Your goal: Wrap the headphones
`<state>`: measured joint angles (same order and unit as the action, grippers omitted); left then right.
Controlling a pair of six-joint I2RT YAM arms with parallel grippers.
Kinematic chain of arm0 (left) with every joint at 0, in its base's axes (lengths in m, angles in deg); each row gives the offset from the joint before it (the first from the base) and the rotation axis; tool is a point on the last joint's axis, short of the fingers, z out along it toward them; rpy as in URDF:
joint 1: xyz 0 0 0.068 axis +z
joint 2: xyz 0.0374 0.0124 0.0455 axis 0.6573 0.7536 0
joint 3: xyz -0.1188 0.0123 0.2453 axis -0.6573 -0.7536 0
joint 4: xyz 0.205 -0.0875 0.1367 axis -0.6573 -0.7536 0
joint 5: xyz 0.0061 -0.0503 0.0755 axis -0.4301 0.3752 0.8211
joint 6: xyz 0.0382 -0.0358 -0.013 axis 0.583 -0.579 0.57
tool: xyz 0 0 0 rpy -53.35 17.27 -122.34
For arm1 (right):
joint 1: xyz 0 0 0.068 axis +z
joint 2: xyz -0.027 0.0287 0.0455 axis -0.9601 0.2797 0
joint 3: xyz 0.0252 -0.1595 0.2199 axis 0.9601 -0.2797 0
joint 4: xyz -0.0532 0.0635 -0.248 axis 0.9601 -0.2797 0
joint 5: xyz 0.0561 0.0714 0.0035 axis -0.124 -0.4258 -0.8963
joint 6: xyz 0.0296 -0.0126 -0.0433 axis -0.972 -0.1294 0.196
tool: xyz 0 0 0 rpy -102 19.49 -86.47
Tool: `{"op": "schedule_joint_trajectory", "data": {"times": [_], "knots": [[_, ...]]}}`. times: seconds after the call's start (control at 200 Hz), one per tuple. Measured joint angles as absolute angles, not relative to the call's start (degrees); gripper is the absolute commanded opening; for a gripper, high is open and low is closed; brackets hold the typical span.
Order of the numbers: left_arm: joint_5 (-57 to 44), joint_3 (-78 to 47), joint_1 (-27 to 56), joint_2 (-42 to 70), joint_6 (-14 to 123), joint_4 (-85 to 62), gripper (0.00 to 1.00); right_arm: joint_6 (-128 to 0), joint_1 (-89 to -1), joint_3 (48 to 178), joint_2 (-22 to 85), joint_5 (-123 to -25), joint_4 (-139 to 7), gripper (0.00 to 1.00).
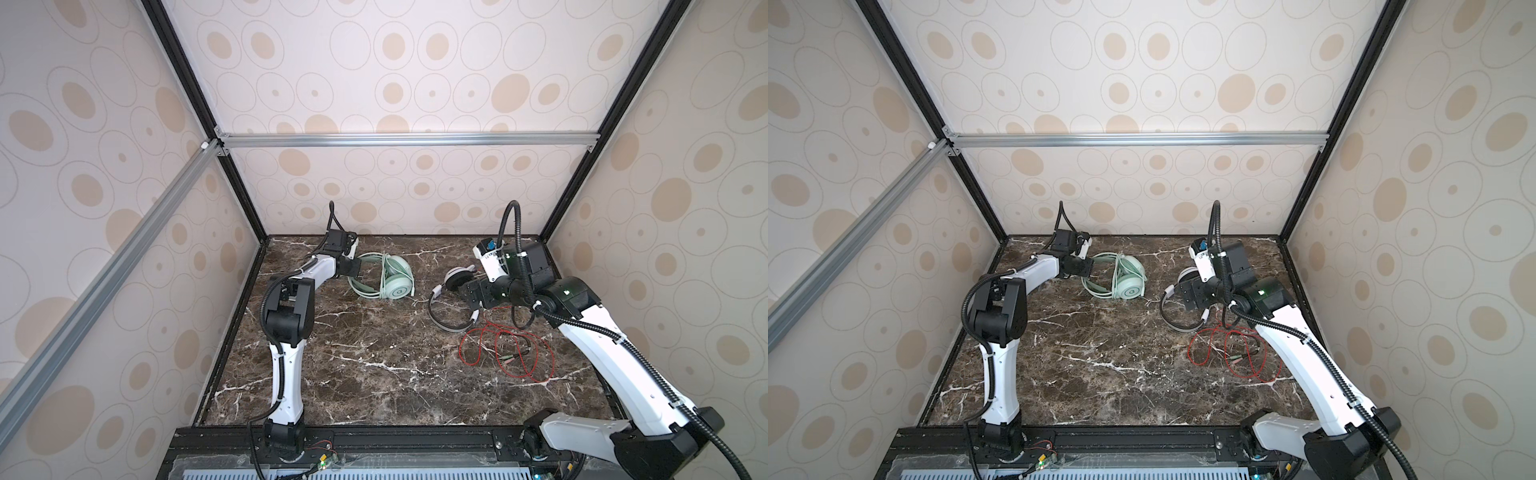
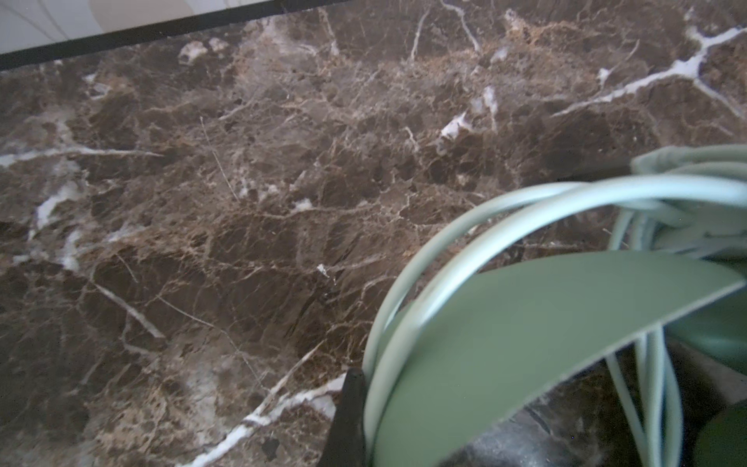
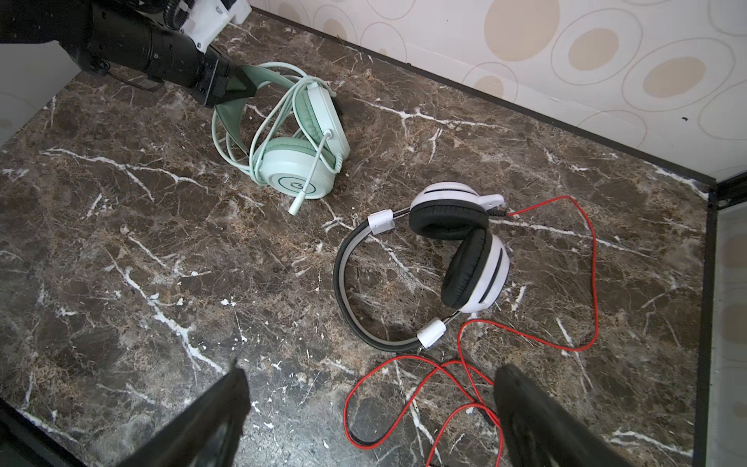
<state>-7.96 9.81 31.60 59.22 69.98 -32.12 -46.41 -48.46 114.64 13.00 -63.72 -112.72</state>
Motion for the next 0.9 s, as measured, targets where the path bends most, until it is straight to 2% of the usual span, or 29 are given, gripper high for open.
{"op": "schedule_joint_trajectory", "data": {"times": [0.215,0.595,0.755,0.9], "knots": [[-7.85,10.75,31.71,60.79,70.68,-32.1,0.24,-46.89,-48.46,114.7,13.09,-63.52,-112.72,0.98],[-7.57,10.82,31.73,61.34,69.89,-31.13,0.4,-47.02,-48.46,115.07,13.33,-63.5,-112.83,0.98],[-7.81,10.82,31.73,61.34,69.0,-30.09,0.5,-46.98,-48.46,115.95,13.79,-63.5,-112.74,0.98],[-8.14,10.82,31.73,61.34,68.32,-29.6,0.52,-47.0,-48.46,115.95,13.81,-63.52,-112.74,0.98]]}}
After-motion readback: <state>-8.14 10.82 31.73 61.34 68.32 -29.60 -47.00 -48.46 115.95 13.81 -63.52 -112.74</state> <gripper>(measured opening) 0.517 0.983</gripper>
